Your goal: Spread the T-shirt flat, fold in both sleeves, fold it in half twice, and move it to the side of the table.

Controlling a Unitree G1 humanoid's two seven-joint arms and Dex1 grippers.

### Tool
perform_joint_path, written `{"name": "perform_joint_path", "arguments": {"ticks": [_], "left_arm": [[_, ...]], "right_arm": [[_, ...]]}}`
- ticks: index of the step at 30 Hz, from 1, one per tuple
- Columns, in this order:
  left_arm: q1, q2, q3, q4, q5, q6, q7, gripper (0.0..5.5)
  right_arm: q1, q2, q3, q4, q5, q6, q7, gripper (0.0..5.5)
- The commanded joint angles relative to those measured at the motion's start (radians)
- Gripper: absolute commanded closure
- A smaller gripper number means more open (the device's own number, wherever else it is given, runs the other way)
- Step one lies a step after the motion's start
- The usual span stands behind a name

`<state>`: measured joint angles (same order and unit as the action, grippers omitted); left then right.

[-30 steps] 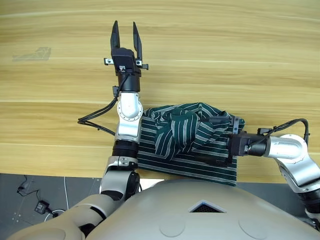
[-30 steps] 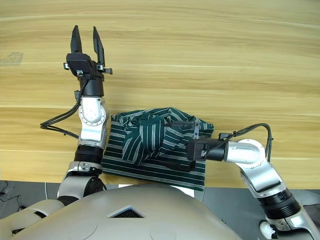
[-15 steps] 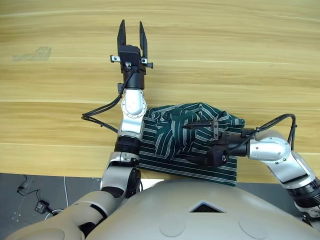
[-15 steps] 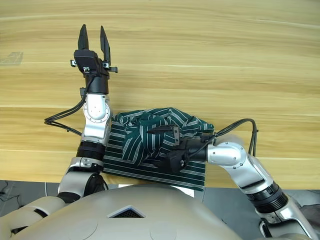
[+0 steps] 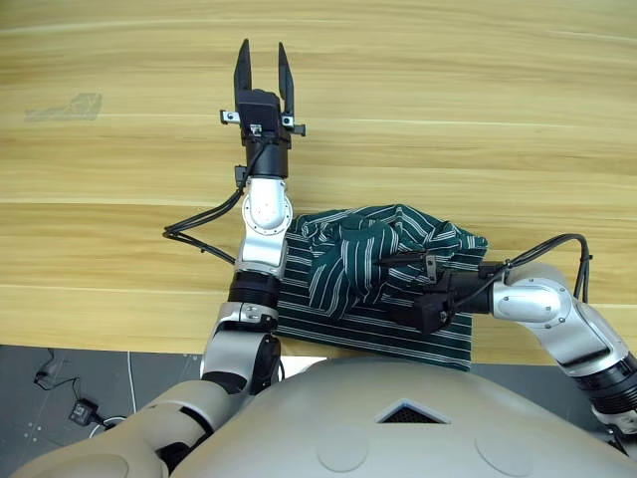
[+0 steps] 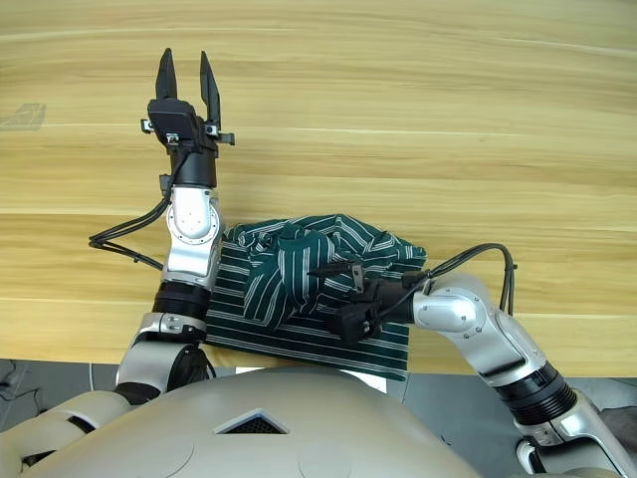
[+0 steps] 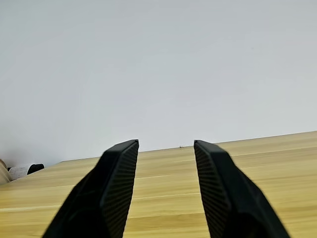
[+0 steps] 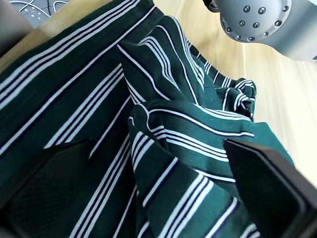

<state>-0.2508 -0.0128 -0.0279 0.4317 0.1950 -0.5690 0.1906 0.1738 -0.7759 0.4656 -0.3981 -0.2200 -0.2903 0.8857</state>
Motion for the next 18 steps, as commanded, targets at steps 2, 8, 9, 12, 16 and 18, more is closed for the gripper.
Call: {"name": "perform_joint_path", "arguments": {"ticks": [2,8,9,12,16,18], "left_arm": [[-0.018,-0.003,-0.006,0.002,0.006,0.006,0.007,3.41],[-0.019,0.001,-0.012,0.005,0.013,0.002,0.008,3.41],[-0.019,0.001,-0.012,0.006,0.013,0.002,0.008,3.41],[-0.021,0.002,-0.014,0.009,0.013,0.001,0.009,3.41],[-0.024,0.003,-0.016,0.014,0.012,-0.001,0.008,3.41],[-0.024,0.003,-0.016,0.014,0.011,-0.002,0.008,3.41]], "right_arm": [[-0.012,0.008,-0.015,0.002,-0.01,-0.003,-0.015,1.7],[-0.019,0.015,-0.008,0.024,-0.007,-0.01,-0.013,2.79],[-0.019,0.018,-0.008,0.028,-0.004,-0.009,-0.013,3.0],[-0.024,0.028,-0.009,0.084,-0.013,-0.021,-0.03,3.47],[-0.026,0.034,-0.008,0.13,-0.025,-0.036,-0.045,4.16],[-0.027,0.036,-0.007,0.144,-0.027,-0.042,-0.05,4.41]]}}
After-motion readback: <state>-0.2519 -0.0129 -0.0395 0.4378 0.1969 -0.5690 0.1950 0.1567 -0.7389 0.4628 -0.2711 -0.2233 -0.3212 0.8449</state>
